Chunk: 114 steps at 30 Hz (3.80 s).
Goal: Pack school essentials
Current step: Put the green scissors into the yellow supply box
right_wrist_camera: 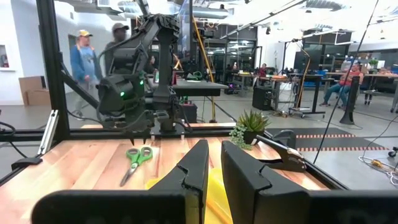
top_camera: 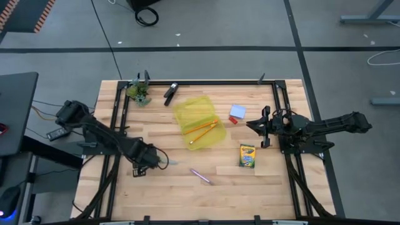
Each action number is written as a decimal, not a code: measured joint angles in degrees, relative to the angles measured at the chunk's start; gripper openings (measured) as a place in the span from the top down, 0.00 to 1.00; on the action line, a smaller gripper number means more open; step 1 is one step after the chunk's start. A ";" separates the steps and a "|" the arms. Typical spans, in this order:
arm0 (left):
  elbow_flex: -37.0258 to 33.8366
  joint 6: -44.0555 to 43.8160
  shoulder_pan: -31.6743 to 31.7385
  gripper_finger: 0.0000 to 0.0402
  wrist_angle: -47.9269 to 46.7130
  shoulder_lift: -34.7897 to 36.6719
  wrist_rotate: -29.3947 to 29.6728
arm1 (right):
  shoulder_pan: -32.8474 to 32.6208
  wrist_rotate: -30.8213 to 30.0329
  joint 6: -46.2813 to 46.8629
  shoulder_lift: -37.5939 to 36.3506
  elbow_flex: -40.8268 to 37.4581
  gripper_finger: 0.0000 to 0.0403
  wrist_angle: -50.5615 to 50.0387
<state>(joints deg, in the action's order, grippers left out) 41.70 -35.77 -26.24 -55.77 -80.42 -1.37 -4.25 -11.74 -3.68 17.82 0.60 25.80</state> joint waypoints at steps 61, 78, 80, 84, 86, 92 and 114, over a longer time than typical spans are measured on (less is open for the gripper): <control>-6.85 -7.30 -1.35 0.78 14.44 -0.86 1.14 | 0.00 0.02 0.00 -0.01 0.00 0.87 0.00; -1.18 -7.56 -1.36 0.81 10.00 -1.23 3.90 | 0.00 0.01 0.00 -0.02 0.00 0.87 0.00; 0.54 -7.54 -1.34 0.80 9.94 -1.22 3.85 | 0.00 -0.01 0.01 -0.02 0.00 0.87 0.00; 4.47 -7.17 -1.20 0.81 7.14 -1.17 3.94 | 0.00 0.01 0.00 -0.02 0.00 0.87 0.00; 6.64 -7.11 -0.88 0.81 5.88 -1.11 3.96 | 0.00 0.00 0.00 -0.02 0.00 0.87 0.00; 11.89 -7.14 2.29 0.79 4.55 -1.06 4.40 | 0.00 0.02 0.02 -0.02 0.00 0.87 0.00; 26.05 6.60 25.19 0.80 3.16 -8.29 4.12 | 0.00 0.01 0.01 -0.02 0.00 0.87 0.00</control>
<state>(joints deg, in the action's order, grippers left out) 67.75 -29.17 -1.06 -52.61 -88.71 2.75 -4.25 -11.73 -3.67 17.81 0.60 25.80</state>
